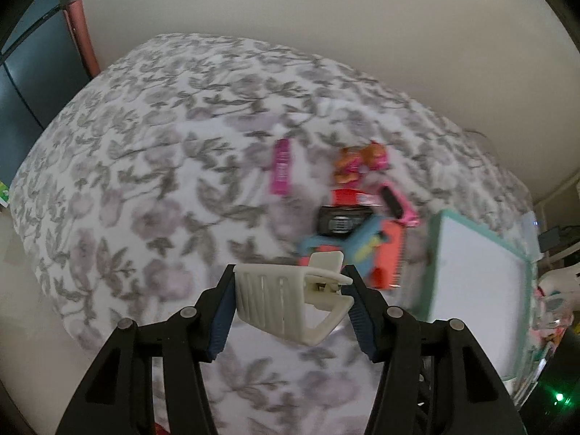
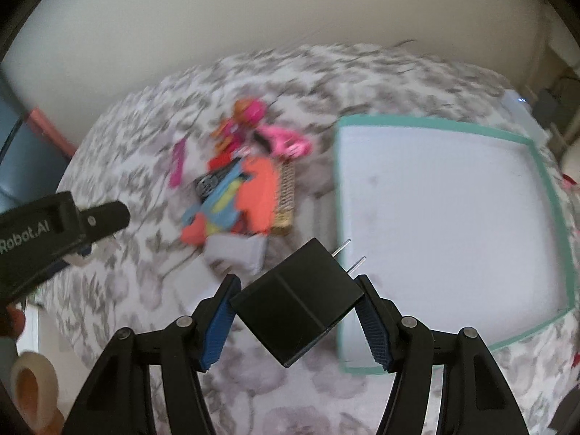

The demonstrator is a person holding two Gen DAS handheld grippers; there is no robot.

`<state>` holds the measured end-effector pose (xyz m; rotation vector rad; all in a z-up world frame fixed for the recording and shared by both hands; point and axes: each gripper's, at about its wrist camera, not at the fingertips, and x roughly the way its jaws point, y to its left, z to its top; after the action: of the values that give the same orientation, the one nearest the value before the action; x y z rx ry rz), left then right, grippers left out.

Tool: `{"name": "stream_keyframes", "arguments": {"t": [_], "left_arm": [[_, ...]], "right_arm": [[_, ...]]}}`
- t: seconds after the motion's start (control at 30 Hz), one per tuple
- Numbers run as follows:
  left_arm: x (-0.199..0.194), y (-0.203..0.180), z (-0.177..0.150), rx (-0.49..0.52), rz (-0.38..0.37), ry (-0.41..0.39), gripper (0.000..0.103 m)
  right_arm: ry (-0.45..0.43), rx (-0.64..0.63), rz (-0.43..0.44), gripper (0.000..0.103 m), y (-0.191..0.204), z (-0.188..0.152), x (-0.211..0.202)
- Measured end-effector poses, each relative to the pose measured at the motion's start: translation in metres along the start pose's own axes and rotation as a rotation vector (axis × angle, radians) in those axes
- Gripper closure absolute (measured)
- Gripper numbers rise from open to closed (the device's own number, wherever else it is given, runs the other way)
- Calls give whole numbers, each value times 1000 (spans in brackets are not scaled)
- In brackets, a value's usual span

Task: Organize rigid objects
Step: 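Carry both items into the teal tray and open both grippers to release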

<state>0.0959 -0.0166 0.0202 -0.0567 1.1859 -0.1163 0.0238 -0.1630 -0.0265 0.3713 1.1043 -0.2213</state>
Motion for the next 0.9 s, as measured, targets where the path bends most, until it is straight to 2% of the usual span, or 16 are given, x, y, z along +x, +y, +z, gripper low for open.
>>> {"name": "stream_keyframes", "arguments": {"t": [0.07, 0.17, 0.23, 0.37, 0.53, 0.63, 0.8, 0.9], "left_arm": [[-2, -18, -3, 4, -11, -1, 45], [-1, -44, -7, 37, -2, -6, 45], [3, -64, -10, 58, 0, 2, 45], [11, -92, -17, 75, -4, 29, 45], [22, -132, -30, 105, -16, 58, 45], [31, -161, -40, 158, -24, 56, 45], [46, -186, -51, 222, -37, 64, 45], [55, -193, -54, 265, -26, 55, 44]], "right_arm": [[-18, 39, -57, 37, -13, 3, -4], [-42, 102, -233, 37, -42, 7, -6], [-27, 160, -288, 37, -63, 8, -2], [-1, 281, -338, 37, -95, 7, 5], [-27, 406, -414, 37, -138, 0, 0], [-25, 530, -447, 37, -165, -12, -1], [-42, 620, -497, 36, -192, -25, -4], [-43, 645, -490, 36, -200, -28, -1]]}}
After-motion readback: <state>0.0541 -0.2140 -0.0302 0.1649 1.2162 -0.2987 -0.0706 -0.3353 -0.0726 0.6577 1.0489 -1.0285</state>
